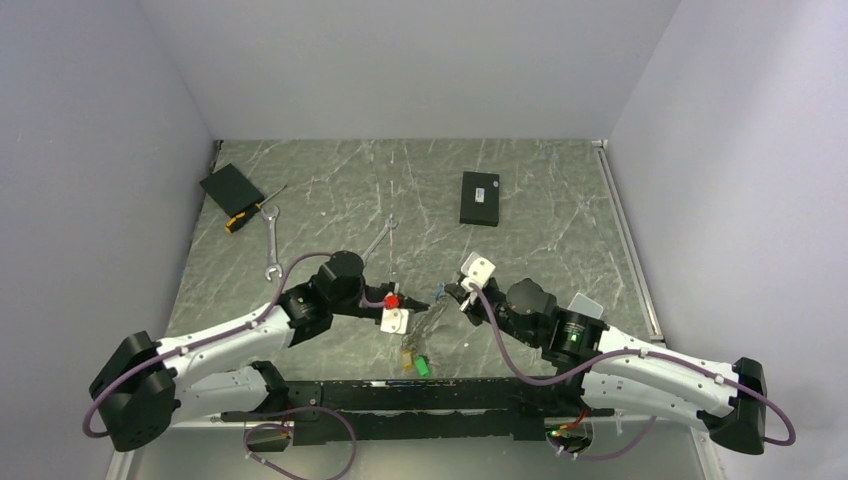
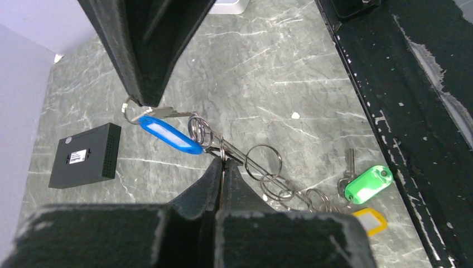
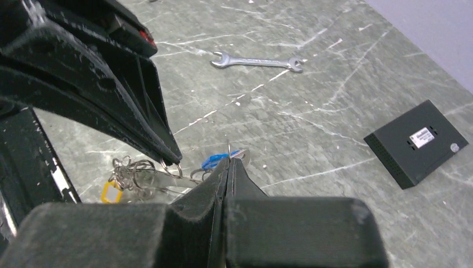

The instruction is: Put the keys on the keyring

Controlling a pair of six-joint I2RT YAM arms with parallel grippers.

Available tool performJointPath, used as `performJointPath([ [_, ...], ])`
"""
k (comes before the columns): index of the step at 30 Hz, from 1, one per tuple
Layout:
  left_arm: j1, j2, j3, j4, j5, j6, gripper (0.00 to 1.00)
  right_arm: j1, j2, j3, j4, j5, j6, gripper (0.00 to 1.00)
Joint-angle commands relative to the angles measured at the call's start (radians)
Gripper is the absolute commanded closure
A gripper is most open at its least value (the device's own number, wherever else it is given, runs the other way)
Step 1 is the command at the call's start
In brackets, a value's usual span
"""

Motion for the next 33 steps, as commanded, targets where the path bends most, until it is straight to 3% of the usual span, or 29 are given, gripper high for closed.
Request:
performJointPath([
  [1,-0.008,0.083,0.003,0.017,-0.003,0.022,1.00,0.003,-0.013,0.004,0.033,0.115,0.057,1.00],
  [8,-0.073,0.225,0.086,0.011,-0.122,0.186,1.00,0.002,-0.016,-0.027,0.019,0.271,0.148,1.00],
  [16,-0.243,0.399,0.245,-0.195,-0.370,0.292,1.00,0.002,-0.099,-0.087,0.085,0.423,0.178,1.00],
  [28,-0.289,0.295,0.323,-0.411,-0.720,0.544,1.00,0.001,-0.098,-0.132,0.266,0.463,0.098,1.00],
  [33,-0.295,0.348,0.301,-0.398,-0.662,0.497,1.00,0.000,-0.099,-0.143,0.274,0.463,0.096,1.00],
])
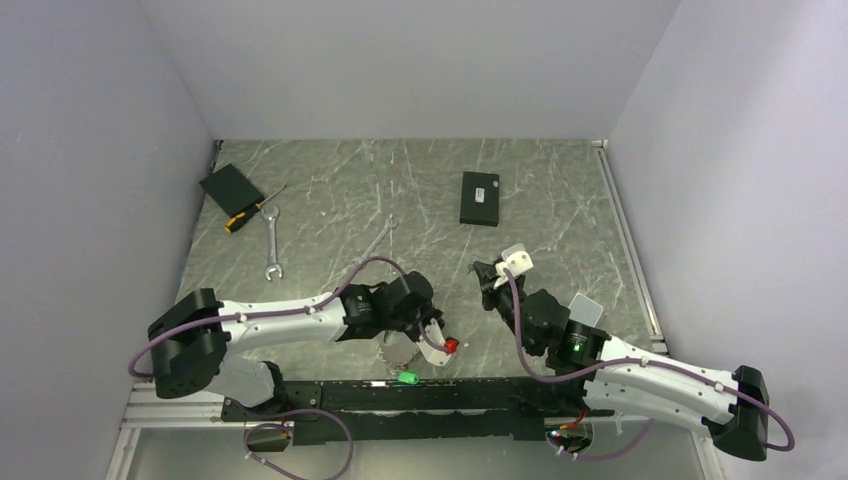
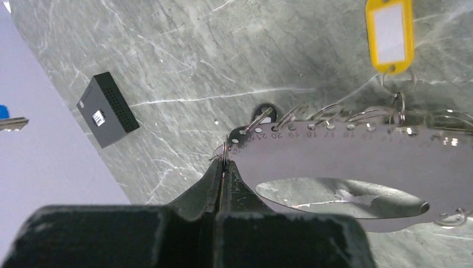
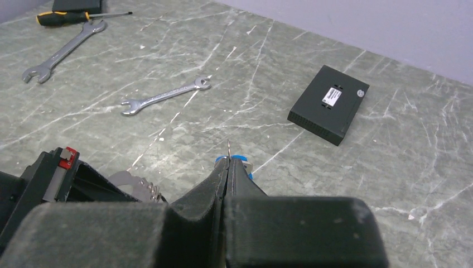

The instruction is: Put the keys on the keyring

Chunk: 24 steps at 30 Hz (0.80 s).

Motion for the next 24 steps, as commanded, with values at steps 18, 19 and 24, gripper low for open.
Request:
performJointPath([
  [18,0.002,-0.018,-0.098,0.174,0.160,-0.313,0.01,0.001,-0.061,-0.058,0.055,0.034,-0.002,1.00],
  [19,0.014,-0.035,-0.100,0.183,0.158,-0.342,0.01,0.001,-0.062,-0.059,0.053,0.035,-0.001,1.00],
  [24,0.147,-0.098,-0.046,0.146,0.212,-0.613,0.01,0.001,-0.070,-0.070,0.064,0.041,0.000,1.00],
])
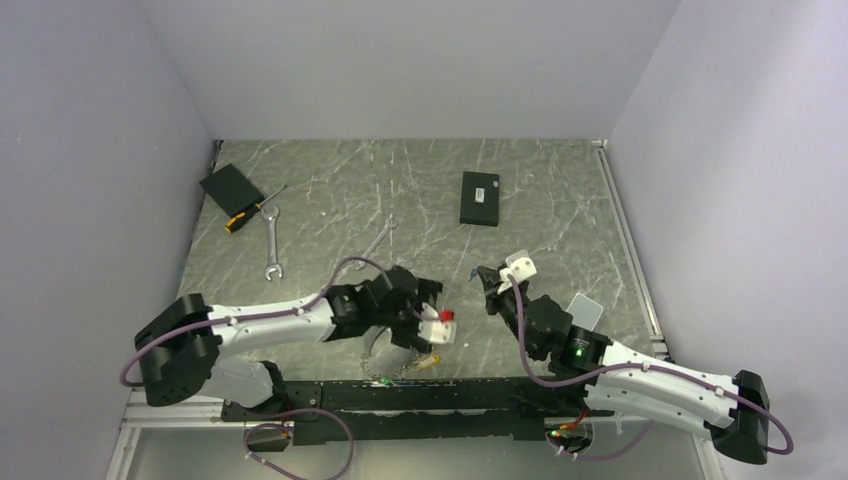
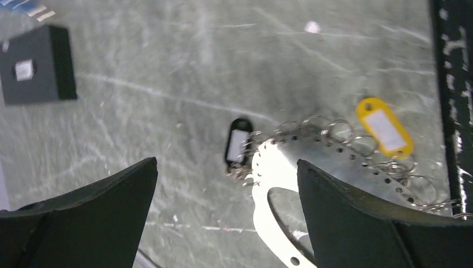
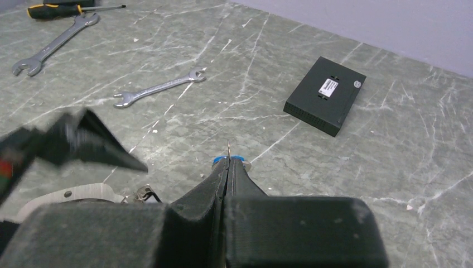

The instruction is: Put the keys on the keyring

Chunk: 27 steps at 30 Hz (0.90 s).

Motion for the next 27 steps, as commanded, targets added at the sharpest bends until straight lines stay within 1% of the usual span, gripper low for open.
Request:
performJointPath([
  [1,0.140,-0.055,0.099,-0.077,0.175,-0.239,0.01,0.000,-0.019,-0.010,0.052,0.032,0.003,1.00],
  [2,0.174,-0.044,0.134,-0.118,0.244,-0.255,0.01,0.000,-0.018,-0.011,0.053,0.034,0.003,1.00],
  [3,0.195,-0.027,0.172,-0.139,0.278,-0.276,0.02,-0.001,-0.018,-0.011,0.054,0.036,0.003,1.00],
  [5,0.227,0.012,0.214,-0.175,0.321,-0.295,0.13,-0.001,-0.019,-0.012,0.054,0.044,0.003,1.00],
  [7,0.236,0.051,0.236,-0.196,0.330,-0.310,0.26,-0.001,-0.023,-0.013,0.053,0.055,0.003,1.00],
  [8,0.235,0.069,0.242,-0.203,0.339,-0.324,0.31,-0.001,-0.025,-0.014,0.051,0.061,0.003,1.00],
  [9,0.237,0.082,0.240,-0.195,0.352,-0.350,0.37,-0.001,-0.028,-0.014,0.049,0.067,0.003,1.00],
  [11,0.234,0.086,0.210,-0.135,0.361,-0.432,0.43,-0.001,-0.033,-0.018,0.050,0.073,0.003,1.00],
  [12,0.226,0.074,0.182,-0.082,0.346,-0.475,0.45,-0.002,-0.033,-0.021,0.053,0.073,0.003,1.00],
  [14,0.196,0.047,0.117,0.029,0.273,-0.554,0.47,-0.003,-0.030,-0.023,0.061,0.071,0.003,1.00],
  [17,0.148,0.033,0.045,0.133,0.144,-0.624,0.49,-0.006,-0.018,-0.027,0.070,0.065,0.003,1.00],
  [20,0.107,0.060,0.007,0.217,0.085,-0.678,0.52,-0.010,-0.009,-0.028,0.080,0.057,0.003,1.00],
  [22,0.069,0.093,0.003,0.239,0.054,-0.697,0.54,-0.012,-0.004,-0.023,0.079,0.056,0.001,1.00],
  [23,0.051,0.107,0.000,0.246,0.038,-0.698,0.56,-0.013,-0.003,-0.022,0.075,0.057,0.001,1.00],
  [25,0.027,0.126,-0.006,0.257,-0.013,-0.714,0.65,-0.013,-0.008,-0.023,0.070,0.058,0.002,1.00],
  [27,0.012,0.124,-0.024,0.277,-0.053,-0.727,0.71,-0.015,-0.011,-0.026,0.068,0.056,0.003,1.00],
])
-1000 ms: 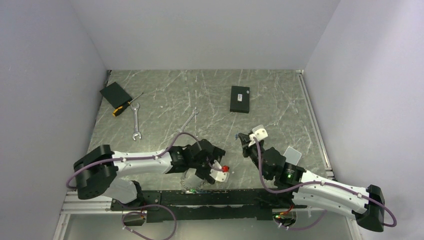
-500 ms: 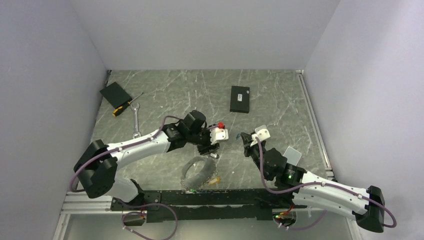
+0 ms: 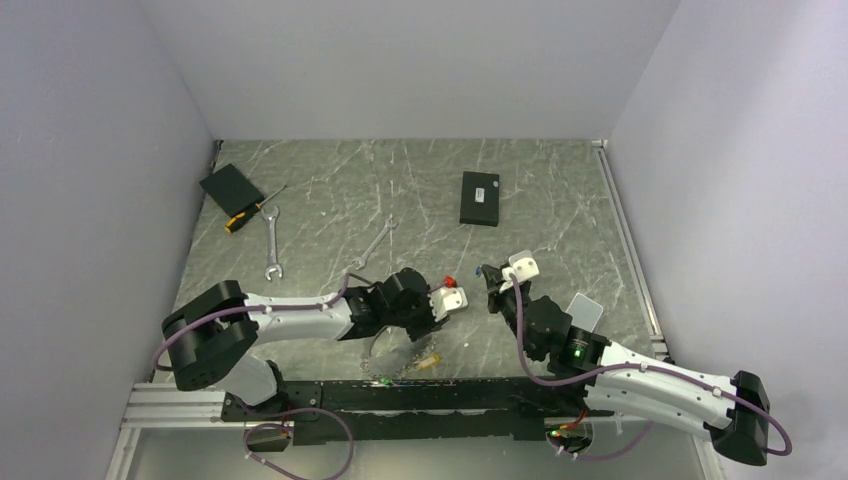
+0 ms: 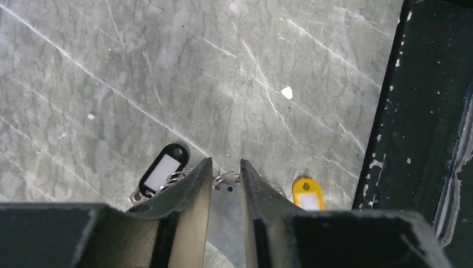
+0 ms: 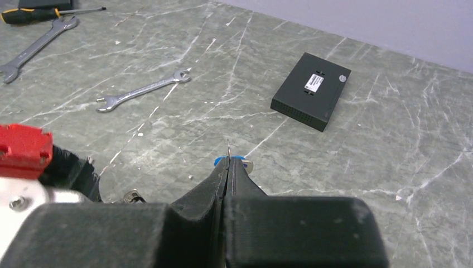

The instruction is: Put the keys on the keyring

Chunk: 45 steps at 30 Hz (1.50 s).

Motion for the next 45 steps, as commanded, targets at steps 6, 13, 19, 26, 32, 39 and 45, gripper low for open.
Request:
performJointPath([
  [6,-0.048,-0.032,-0.058,0.105,-0.167,-0.065,0.71,-0.005,0.001,0.002,0.043,0.001,0.003,1.00],
  [13,-0.048,-0.056,-0.114,0.108,-0.095,-0.033,0.66,-0.007,0.005,0.001,0.048,-0.008,0.003,1.00],
  [19,-0.044,0.010,-0.153,0.212,-0.024,0.021,0.64,-0.008,0.016,0.008,0.045,-0.018,0.003,1.00],
  [26,-0.030,0.033,-0.186,0.290,-0.022,0.029,0.61,-0.010,0.009,0.006,0.041,-0.019,0.003,1.00],
  [32,-0.004,0.021,-0.218,0.309,-0.019,0.033,0.60,-0.012,0.009,0.002,0.045,-0.023,0.003,1.00],
  [39,0.025,-0.035,-0.230,0.264,-0.018,0.049,0.59,-0.012,0.004,0.002,0.040,-0.020,0.004,1.00],
  [45,0.031,-0.074,-0.229,0.237,-0.014,0.056,0.59,-0.013,0.007,-0.002,0.046,-0.023,0.003,1.00],
])
